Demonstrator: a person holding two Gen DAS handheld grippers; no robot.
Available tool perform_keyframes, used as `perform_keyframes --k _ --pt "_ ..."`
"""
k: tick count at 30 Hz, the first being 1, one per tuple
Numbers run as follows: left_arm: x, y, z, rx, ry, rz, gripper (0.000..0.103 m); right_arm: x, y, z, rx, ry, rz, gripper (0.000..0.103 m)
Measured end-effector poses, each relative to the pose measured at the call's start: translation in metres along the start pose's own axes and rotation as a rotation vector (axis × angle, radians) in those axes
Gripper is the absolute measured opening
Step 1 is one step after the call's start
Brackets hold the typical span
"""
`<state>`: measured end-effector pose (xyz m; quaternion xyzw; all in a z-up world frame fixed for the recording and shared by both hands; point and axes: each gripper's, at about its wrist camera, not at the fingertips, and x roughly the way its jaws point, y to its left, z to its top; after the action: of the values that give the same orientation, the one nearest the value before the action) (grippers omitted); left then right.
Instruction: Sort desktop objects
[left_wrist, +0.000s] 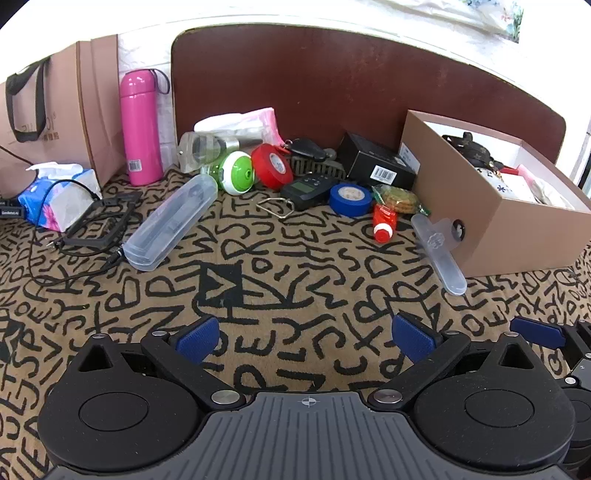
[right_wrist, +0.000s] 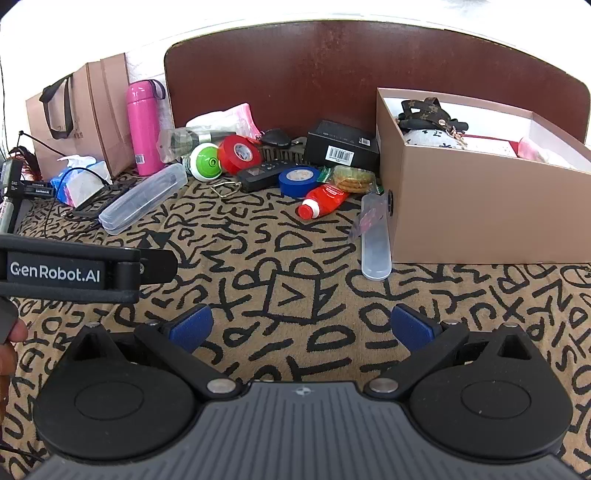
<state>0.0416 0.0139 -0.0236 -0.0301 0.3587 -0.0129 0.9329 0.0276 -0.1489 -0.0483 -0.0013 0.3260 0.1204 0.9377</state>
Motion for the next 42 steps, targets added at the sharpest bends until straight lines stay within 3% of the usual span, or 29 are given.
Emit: perform_keyframes --k 13,20,26,33,38,42 --pt "0.017 0.003 0.011 -0.054 0.012 -0.051 0.103 0.020 -0.014 0.004 0.018 0.018 -0.010 0.103" --pt "0.037 -0.009 0.029 -0.034 0.000 -0.172 0.103 0.034 -0.031 0.007 0.055 -0.022 -0.035 0.102" --pt "0.082 -0.022 0.047 -0.027 0.075 -0.203 0.083 0.050 -0.042 0.010 0.089 -0.037 -0.058 0.088" --pt "0.123 -0.037 0.061 -0.009 0.111 -0.234 0.061 0.068 -0.058 0.012 0.172 -0.049 -0.094 0.063" --pt "0.149 -0.043 0.070 -0.025 0.123 -0.252 0.058 0.074 -0.059 0.013 0.169 -0.058 -0.109 0.055" --pt "0.164 -0.043 0.077 -0.065 0.128 -0.253 0.058 0.080 -0.051 0.013 0.120 -0.056 -0.106 0.042"
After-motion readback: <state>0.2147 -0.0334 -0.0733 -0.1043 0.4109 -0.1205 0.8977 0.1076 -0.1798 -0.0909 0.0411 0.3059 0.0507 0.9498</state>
